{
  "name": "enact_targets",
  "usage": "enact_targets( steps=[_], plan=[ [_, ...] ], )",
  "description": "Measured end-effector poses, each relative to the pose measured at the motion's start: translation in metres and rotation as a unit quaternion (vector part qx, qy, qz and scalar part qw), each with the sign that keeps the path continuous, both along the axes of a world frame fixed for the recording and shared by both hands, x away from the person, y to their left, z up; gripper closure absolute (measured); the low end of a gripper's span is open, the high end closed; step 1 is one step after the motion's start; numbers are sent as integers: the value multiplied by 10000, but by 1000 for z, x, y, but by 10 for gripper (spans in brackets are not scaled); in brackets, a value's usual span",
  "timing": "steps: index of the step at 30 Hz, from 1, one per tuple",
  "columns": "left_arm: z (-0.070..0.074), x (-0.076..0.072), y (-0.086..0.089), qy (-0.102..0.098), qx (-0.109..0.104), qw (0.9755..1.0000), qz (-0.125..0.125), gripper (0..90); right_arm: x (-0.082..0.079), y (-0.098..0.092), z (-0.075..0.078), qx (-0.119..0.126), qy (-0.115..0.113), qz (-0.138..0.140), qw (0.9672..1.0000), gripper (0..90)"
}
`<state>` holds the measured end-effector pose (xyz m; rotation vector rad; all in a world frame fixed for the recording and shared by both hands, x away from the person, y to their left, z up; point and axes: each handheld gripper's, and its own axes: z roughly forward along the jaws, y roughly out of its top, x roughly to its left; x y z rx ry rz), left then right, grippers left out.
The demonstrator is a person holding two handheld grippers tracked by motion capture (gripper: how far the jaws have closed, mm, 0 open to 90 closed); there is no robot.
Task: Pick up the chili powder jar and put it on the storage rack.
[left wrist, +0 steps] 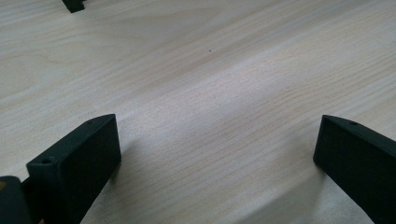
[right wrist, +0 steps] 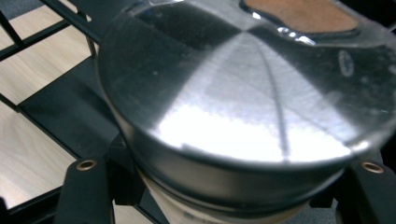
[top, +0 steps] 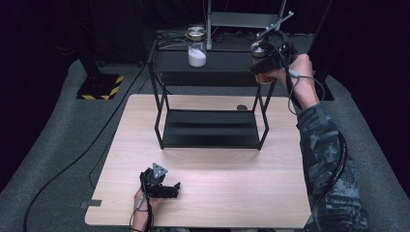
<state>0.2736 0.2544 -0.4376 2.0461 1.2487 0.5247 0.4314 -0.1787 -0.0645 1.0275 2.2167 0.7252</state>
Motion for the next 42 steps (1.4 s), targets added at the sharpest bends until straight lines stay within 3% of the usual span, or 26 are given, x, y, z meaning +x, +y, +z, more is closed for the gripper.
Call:
enact_targets(
  steps=[10,24,42],
  plan=[
    [0,0,0,-1,0,10000,-2,3,5,2,0,92,-88,-76,9999,310],
    [0,0,0,-4,0,10000,-5,5,10,-1,-8,508,-391,-271,9976,310],
    [0,-1,0,-14,-2,10000,-10,7,35,-3,-25,963,-459,-479,9931,309]
  ],
)
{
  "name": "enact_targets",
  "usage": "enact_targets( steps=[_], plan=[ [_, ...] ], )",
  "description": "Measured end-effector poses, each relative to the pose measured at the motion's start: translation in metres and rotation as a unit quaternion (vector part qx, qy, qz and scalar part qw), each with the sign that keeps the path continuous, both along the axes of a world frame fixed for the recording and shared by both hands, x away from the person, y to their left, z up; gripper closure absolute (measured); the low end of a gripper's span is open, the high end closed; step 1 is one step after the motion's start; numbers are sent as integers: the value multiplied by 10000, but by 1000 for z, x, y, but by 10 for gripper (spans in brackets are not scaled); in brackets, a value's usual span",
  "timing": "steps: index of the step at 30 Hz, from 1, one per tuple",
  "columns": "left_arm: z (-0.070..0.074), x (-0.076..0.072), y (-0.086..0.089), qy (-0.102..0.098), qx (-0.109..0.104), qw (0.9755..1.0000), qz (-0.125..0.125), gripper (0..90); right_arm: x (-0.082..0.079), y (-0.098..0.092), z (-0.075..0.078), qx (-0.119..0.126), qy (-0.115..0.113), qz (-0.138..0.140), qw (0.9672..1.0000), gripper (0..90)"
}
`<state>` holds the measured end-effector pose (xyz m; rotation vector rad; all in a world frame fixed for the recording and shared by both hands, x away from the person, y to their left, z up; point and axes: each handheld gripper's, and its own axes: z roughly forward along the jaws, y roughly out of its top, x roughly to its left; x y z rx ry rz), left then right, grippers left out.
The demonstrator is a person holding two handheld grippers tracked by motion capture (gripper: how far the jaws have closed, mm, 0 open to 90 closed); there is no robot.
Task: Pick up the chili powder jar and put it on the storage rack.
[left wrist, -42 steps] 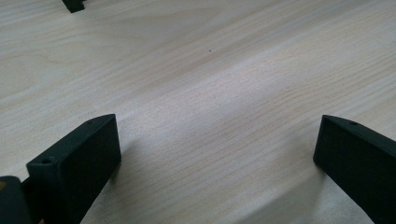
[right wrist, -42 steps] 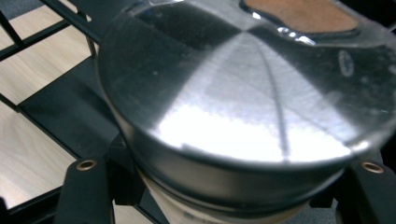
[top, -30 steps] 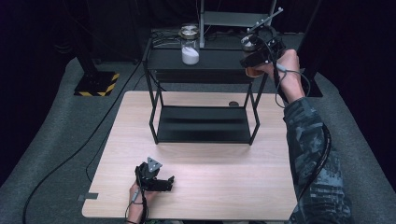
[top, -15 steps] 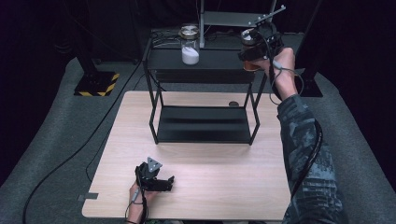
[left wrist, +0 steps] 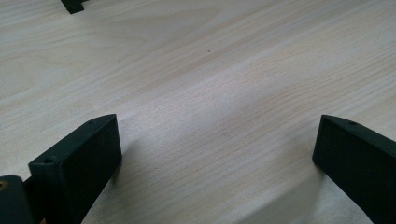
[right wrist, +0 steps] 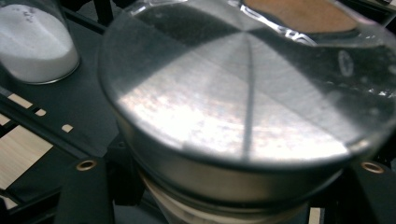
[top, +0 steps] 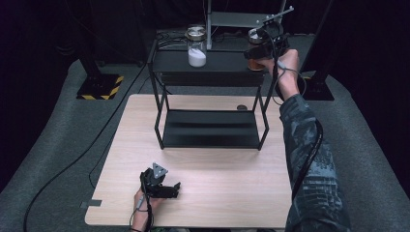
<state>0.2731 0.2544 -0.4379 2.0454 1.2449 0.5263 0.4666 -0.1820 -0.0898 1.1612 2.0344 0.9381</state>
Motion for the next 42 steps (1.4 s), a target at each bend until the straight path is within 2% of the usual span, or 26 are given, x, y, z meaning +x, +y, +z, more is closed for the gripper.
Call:
enact_targets(
  steps=[10,20,26,35,42],
  plan=[
    [0,0,0,-1,-1,10000,0,7,13,-1,-8,182,22,-135,9997,309],
    [0,0,0,-1,-1,10000,-1,7,24,-5,-15,406,135,-118,9990,309],
    [0,0,0,1,-1,10000,-1,7,25,-10,-22,662,114,-65,9977,310],
    [0,0,0,3,-1,10000,-3,7,25,-14,-26,735,78,-40,9973,309],
    [0,0,0,2,-3,10000,-1,7,24,-12,-25,673,56,-31,9977,308]
  ],
)
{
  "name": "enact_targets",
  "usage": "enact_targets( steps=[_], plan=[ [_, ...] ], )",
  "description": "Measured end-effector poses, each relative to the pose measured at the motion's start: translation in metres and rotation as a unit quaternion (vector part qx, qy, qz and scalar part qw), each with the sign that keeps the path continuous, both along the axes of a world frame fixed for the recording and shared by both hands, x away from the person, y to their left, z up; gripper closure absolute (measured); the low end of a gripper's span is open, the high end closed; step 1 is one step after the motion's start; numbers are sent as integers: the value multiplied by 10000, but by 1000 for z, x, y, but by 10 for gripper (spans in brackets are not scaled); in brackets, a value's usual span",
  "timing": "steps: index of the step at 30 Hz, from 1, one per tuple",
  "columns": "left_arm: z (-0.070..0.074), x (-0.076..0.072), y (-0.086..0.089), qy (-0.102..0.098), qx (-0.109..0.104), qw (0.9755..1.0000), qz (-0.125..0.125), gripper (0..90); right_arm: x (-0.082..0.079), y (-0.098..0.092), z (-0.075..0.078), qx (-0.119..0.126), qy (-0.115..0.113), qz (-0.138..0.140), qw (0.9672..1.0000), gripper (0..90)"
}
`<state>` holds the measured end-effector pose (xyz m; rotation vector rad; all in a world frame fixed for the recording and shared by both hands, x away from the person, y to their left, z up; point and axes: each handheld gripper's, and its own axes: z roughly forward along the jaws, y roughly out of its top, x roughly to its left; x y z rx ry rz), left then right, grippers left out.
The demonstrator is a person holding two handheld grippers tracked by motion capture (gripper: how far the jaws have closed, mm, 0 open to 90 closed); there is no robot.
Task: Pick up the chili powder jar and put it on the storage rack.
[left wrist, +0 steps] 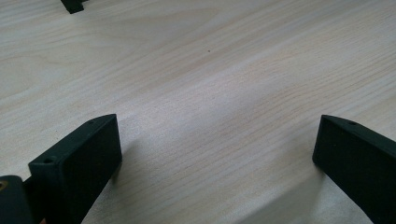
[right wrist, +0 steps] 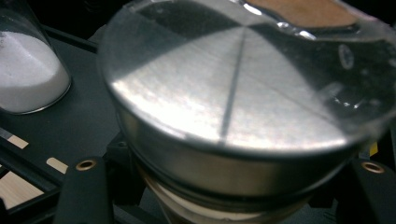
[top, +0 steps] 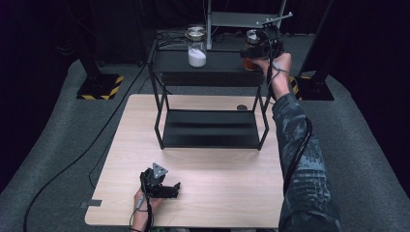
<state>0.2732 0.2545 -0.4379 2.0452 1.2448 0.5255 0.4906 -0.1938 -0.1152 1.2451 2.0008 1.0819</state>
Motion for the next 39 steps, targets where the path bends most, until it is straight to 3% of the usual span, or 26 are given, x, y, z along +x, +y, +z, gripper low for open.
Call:
enact_targets(
  steps=[3,4,5,7,8,10,20,23,31,33,37,39],
  plan=[
    [0,0,0,-1,0,10000,0,7,0,1,2,-38,37,-2,10000,303],
    [0,0,0,-2,1,10000,-1,7,1,3,3,-93,65,-10,9999,279],
    [0,0,0,-1,0,10000,0,7,1,6,4,-164,97,-54,9998,200],
    [0,0,0,-2,1,10000,-1,8,2,9,7,-293,203,-88,9993,156],
    [0,0,0,0,0,10000,0,7,1,9,7,-293,240,-123,9992,111],
    [0,0,0,-4,2,10000,1,8,0,4,8,-243,309,-81,9992,102],
    [0,0,0,-3,2,10000,3,7,-29,-10,14,-363,333,192,9986,28],
    [0,0,0,-3,3,10000,5,7,-47,-18,9,-356,298,310,9984,23],
    [0,0,0,-1,3,10000,2,7,-97,-30,-22,-548,265,720,9956,0],
    [0,0,0,1,4,10000,1,7,-114,-35,-41,-536,253,838,9947,0],
    [0,0,0,3,6,10000,0,6,-130,-43,-71,-492,396,1018,9928,0],
    [0,0,0,3,5,10000,1,6,-135,-52,-91,-307,533,1118,9918,0]
  ],
)
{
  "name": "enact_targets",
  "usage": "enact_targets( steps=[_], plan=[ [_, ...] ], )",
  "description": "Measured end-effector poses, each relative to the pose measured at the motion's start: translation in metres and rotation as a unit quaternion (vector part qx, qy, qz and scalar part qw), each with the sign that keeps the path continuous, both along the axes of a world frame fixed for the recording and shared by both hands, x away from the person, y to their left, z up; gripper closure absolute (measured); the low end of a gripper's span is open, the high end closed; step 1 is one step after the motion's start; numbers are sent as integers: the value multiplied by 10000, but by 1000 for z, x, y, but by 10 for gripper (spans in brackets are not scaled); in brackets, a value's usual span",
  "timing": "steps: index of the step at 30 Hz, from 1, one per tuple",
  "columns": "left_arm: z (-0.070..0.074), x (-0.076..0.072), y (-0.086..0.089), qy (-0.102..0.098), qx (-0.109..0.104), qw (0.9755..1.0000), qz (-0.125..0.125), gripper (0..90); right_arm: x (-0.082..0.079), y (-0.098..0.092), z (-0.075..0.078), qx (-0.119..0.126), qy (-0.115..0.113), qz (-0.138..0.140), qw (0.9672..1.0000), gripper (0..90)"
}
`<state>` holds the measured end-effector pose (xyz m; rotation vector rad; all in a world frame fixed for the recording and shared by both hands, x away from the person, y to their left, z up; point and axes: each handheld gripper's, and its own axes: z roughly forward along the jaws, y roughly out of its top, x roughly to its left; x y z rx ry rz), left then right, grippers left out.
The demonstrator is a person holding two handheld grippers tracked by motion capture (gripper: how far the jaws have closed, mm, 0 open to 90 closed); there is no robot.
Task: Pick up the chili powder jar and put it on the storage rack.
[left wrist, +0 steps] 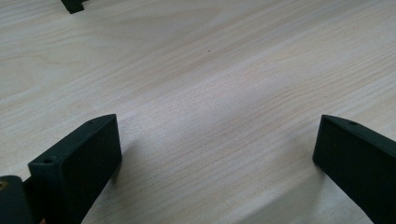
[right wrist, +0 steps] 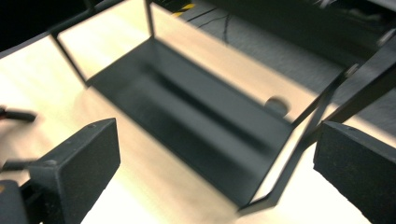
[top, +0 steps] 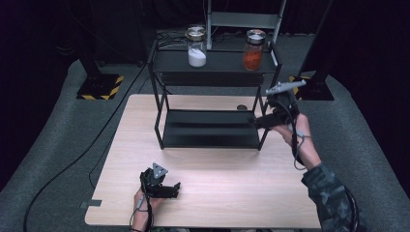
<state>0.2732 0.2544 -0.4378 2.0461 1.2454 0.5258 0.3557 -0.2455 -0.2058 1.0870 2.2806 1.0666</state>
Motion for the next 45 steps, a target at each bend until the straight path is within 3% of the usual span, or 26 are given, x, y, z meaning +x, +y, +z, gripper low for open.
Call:
enact_targets(
  steps=[1,5,12,15,16,18,22,25,29,45],
  plan=[
    [0,0,0,-2,0,10000,2,6,-2,-4,-10,96,113,50,9999,0],
    [0,0,0,-12,5,10000,7,5,-17,-4,-53,-65,289,47,9995,0],
    [0,0,0,-4,1,10000,5,4,-49,6,-129,-434,546,-331,9970,0],
    [0,0,0,-7,3,10000,7,4,-62,2,-162,-361,605,-473,9964,0],
    [0,0,0,-4,1,10000,5,4,-66,0,-171,-326,604,-515,9963,0],
    [0,0,0,-3,0,10000,5,4,-75,3,-182,-495,576,-680,9948,0],
    [0,0,0,4,2,10000,1,4,-83,-3,-194,-431,566,-833,9940,0],
    [0,0,0,-4,2,10000,8,4,-88,-4,-201,-481,458,-901,9937,0],
    [0,0,0,5,-1,10000,2,4,-94,-8,-211,-349,348,-984,9939,0],
    [0,0,0,-8,-1,10000,7,5,-102,-20,-228,-63,233,-1121,9934,0]
  ],
)
